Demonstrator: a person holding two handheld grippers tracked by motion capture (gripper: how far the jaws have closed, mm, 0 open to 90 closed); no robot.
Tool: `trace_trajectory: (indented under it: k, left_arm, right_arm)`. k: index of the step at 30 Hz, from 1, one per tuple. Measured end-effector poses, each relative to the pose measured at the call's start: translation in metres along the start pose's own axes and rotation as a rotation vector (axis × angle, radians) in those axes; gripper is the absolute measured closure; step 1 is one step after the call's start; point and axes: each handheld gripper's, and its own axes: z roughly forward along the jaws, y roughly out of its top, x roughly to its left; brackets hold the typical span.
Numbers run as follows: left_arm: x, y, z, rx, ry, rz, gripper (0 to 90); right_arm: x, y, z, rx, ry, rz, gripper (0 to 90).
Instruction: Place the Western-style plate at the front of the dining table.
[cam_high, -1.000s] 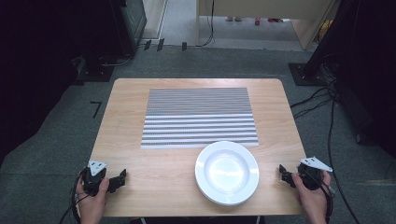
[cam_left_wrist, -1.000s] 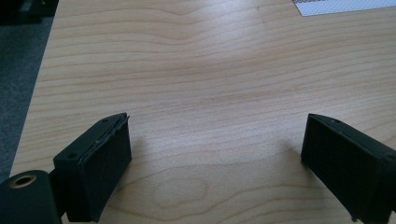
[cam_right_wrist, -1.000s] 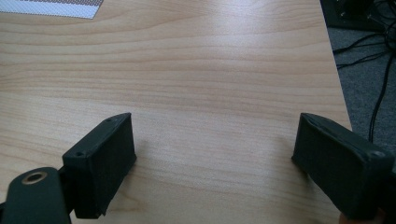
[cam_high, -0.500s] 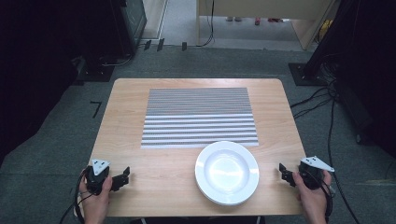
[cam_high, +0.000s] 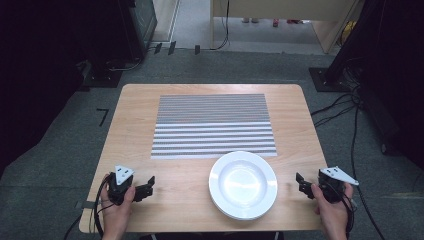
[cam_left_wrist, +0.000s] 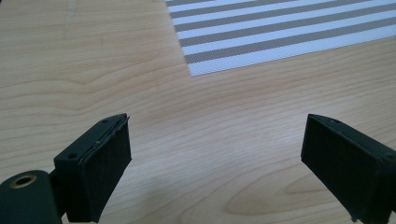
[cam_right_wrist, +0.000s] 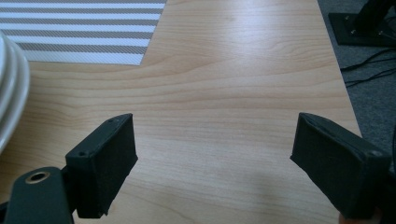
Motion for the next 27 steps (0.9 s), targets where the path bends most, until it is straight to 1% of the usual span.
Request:
trace_trajectory:
  k: [2,4,5,7,8,10,11,12,18,19,20,21,23,24,27]
  left_arm:
    - [-0.004,0.002,0.001,0.004,-0.012,0.011,8.5]
    - [-0.008,0.004,0.003,0.003,-0.03,0.006,8.5]
    - [-0.008,0.004,0.003,0.003,-0.03,0.006,8.5]
    - [-0.014,0.008,0.005,0.002,-0.043,0.013,8.5]
    - [-0.014,0.008,0.005,0.002,-0.043,0.013,8.5]
    - [-0.018,0.011,0.007,0.0,-0.054,0.022,8.5]
    - [-0.018,0.011,0.007,0.0,-0.054,0.022,8.5]
    - [-0.022,0.013,0.008,-0.002,-0.065,0.026,8.5]
    - [-0.034,0.019,0.012,-0.004,-0.089,0.041,8.5]
    - [-0.034,0.019,0.012,-0.004,-0.089,0.041,8.5]
    - [-0.037,0.02,0.013,-0.003,-0.093,0.046,8.5]
    - [-0.04,0.022,0.014,-0.004,-0.1,0.049,8.5]
    - [-0.042,0.023,0.015,-0.004,-0.104,0.054,8.5]
    - [-0.047,0.025,0.016,-0.006,-0.11,0.062,8.5]
    - [-0.053,0.027,0.019,-0.005,-0.123,0.071,8.5]
  right_arm:
    - [0.001,0.001,-0.001,-0.003,0.009,0.004,13.7]
    - [0.003,0.002,-0.001,-0.008,0.015,0.004,13.7]
    - [0.004,0.002,-0.002,-0.008,0.018,0.005,13.7]
    - [0.007,0.003,-0.002,-0.013,0.024,0.001,13.7]
    - [0.007,0.003,-0.002,-0.013,0.024,0.001,13.7]
    - [0.011,0.004,-0.003,-0.018,0.036,0.003,13.8]
    - [0.012,0.005,-0.004,-0.019,0.039,0.003,13.8]
    - [0.014,0.005,-0.004,-0.021,0.045,0.004,13.8]
    - [0.025,0.008,-0.005,-0.027,0.077,-0.003,13.8]
    - [0.025,0.008,-0.005,-0.027,0.077,-0.003,13.8]
    - [0.029,0.009,-0.006,-0.031,0.088,-0.005,13.8]
    - [0.03,0.01,-0.006,-0.033,0.092,-0.006,13.8]
    - [0.033,0.011,-0.007,-0.039,0.098,-0.008,13.9]
    - [0.033,0.012,-0.007,-0.043,0.102,-0.011,13.9]
    - [0.036,0.013,-0.008,-0.047,0.112,-0.007,14.0]
